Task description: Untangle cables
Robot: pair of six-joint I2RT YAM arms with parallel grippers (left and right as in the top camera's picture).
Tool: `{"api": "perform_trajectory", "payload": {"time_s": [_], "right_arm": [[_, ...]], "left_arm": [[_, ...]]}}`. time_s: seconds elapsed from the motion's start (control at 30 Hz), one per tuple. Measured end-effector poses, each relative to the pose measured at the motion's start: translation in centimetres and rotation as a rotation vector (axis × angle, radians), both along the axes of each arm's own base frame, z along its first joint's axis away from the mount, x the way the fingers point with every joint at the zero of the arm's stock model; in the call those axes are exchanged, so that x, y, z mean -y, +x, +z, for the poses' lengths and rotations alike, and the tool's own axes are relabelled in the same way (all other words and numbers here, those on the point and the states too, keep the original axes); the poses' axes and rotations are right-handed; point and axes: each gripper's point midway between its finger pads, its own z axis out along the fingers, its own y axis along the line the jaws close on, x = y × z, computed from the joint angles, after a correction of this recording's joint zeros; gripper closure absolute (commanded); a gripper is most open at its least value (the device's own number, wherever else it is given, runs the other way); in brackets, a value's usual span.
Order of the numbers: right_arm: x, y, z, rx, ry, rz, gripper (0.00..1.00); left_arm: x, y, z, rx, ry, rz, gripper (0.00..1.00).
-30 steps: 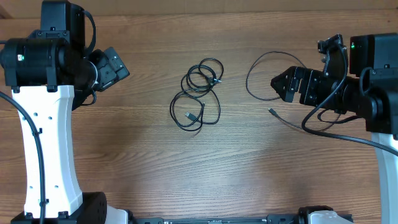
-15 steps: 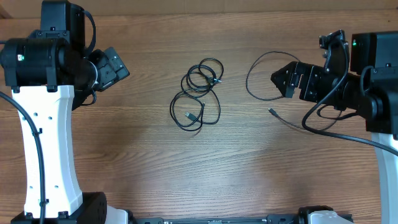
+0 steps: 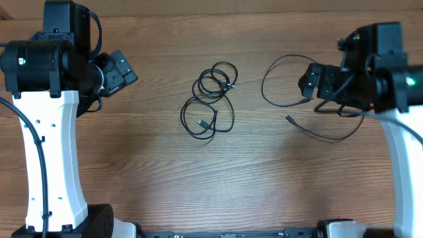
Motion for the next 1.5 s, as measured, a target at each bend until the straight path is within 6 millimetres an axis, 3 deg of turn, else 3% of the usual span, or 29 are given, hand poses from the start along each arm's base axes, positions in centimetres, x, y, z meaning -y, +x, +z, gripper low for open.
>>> {"api": "perform_trajectory", "payload": {"time_s": [0.17, 0.3, 0.4, 0.53, 0.77, 0.9, 1.27, 1.4, 1.5], "right_arm": [[-0.7, 1.2, -2.9, -0.103, 0.027, 0.012, 0.00], [-1.6, 2.4, -3.9, -0.115, 0.076, 0.028, 0.00], [-1.2, 3.1, -4.4, -0.126, 0.081, -0.057, 0.00], [2.3, 3.6, -5.4, -0.160, 0.044, -0.288, 0.00], [10.7, 3.1, -8.2, -0.259, 0.016, -0.641, 0.00], [12.7, 2.0, -11.1, -0.388, 0.004, -0.719, 0.00], [13.0, 1.5, -15.7, -0.500, 0.005, -0.732, 0.00], [12.7, 0.8, -18.5, -0.527, 0.007, -0.731, 0.00], [12.3, 0.2, -20.5, -0.543, 0.020, -0.727, 0.06]], "left_arm": [[0.0, 0.0, 0.0, 0.000, 0.000, 0.000, 0.00], [0.0, 0.0, 0.0, 0.000, 0.000, 0.000, 0.00], [0.0, 0.0, 0.0, 0.000, 0.000, 0.000, 0.00], [0.0, 0.0, 0.0, 0.000, 0.000, 0.000, 0.01], [0.0, 0.0, 0.0, -0.001, 0.000, 0.000, 0.01], [0.0, 0.0, 0.0, -0.001, 0.000, 0.000, 0.00], [0.0, 0.0, 0.0, 0.000, 0.000, 0.000, 0.00], [0.0, 0.0, 0.0, -0.001, 0.000, 0.000, 0.00], [0.0, 0.0, 0.0, -0.001, 0.000, 0.000, 0.00]]}}
